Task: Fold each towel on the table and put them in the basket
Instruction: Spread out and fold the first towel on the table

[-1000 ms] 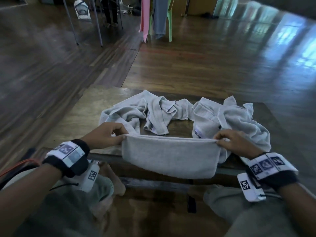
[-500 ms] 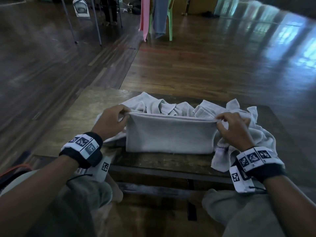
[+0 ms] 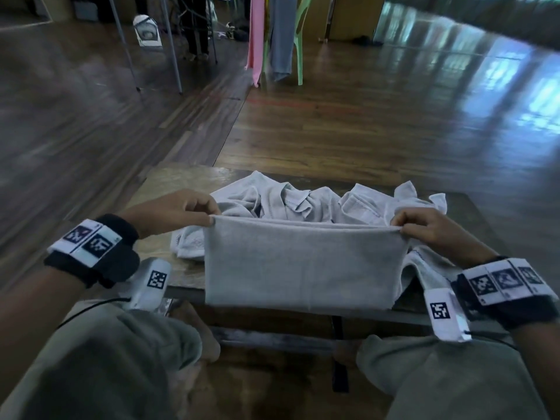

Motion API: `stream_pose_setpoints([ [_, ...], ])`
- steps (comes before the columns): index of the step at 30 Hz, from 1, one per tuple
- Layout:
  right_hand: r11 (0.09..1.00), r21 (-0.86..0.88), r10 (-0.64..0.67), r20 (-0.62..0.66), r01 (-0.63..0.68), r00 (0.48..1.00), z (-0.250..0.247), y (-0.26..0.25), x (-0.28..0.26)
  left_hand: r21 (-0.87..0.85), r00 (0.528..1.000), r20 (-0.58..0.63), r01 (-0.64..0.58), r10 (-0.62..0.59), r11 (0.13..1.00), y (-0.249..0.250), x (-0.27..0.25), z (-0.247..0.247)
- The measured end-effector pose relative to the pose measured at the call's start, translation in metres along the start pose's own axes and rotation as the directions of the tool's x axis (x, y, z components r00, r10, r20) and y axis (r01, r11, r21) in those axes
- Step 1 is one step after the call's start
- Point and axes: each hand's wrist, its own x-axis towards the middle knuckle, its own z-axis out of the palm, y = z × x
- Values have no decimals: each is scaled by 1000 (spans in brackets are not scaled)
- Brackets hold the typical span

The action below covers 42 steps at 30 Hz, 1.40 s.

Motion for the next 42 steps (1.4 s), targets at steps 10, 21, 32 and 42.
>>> stream_pose_setpoints([
  [10,740,-647,250,9,-185,968,51,62,42,744,984,-176,115,26,658,-67,58,59],
  [21,661,-744,26,150,96,988,114,41,71,796,986,-86,-17,140,605,-51,93,107],
  [32,625,-777,47,137,78,989,129,40,86,770,977,-146,15,154,638,-51,93,109],
  [42,643,-766,85,95,18,992,130,49,88,760,978,-197,110,66,640,-57,98,108],
])
